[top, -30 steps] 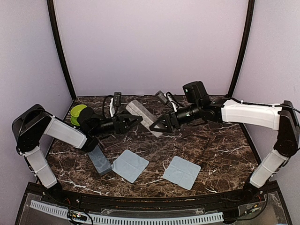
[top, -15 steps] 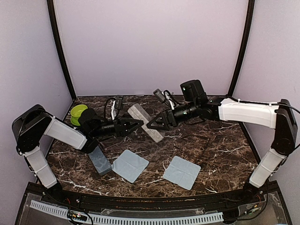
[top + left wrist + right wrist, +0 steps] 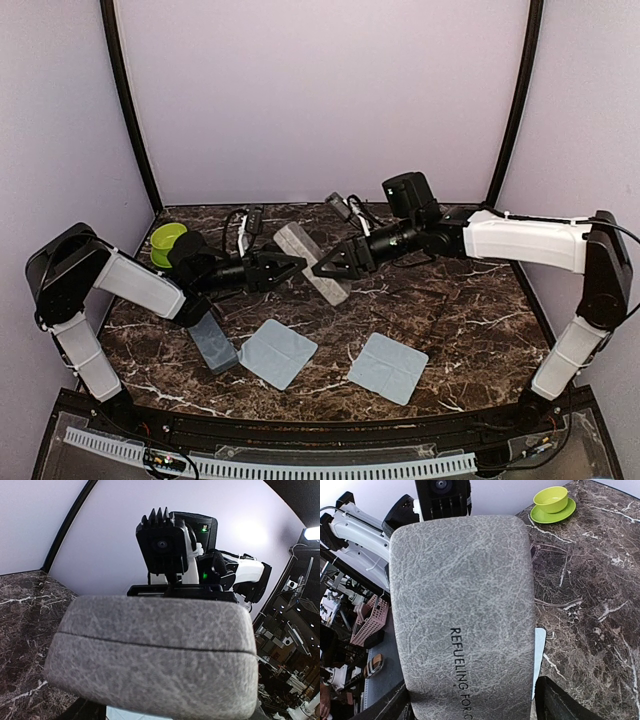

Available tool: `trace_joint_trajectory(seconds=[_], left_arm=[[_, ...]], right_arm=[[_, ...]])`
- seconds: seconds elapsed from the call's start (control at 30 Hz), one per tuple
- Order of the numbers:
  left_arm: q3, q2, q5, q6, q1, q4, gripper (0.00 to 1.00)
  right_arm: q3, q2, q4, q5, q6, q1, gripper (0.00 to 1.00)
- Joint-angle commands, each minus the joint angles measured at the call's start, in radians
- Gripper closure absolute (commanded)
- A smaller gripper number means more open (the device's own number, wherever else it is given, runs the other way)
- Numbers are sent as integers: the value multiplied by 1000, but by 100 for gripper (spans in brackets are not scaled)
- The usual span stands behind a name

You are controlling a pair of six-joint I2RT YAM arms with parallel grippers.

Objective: Organize the sunglasses
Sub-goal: Open the sunglasses case.

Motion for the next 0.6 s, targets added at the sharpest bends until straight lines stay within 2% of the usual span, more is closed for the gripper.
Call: trace_joint_trajectory(seconds=[0.0, 0.37, 0.57], left_arm=[[1, -15, 22, 13, -7, 49, 100], [-31, -25, 53, 32, -7, 84, 100], [-44, -57, 107, 85, -9, 76, 100]], right_arm=[[14, 17, 32, 8, 3, 11, 21], [7, 4, 36, -46, 5, -13, 56], [-1, -20, 54, -136, 12, -39, 64]])
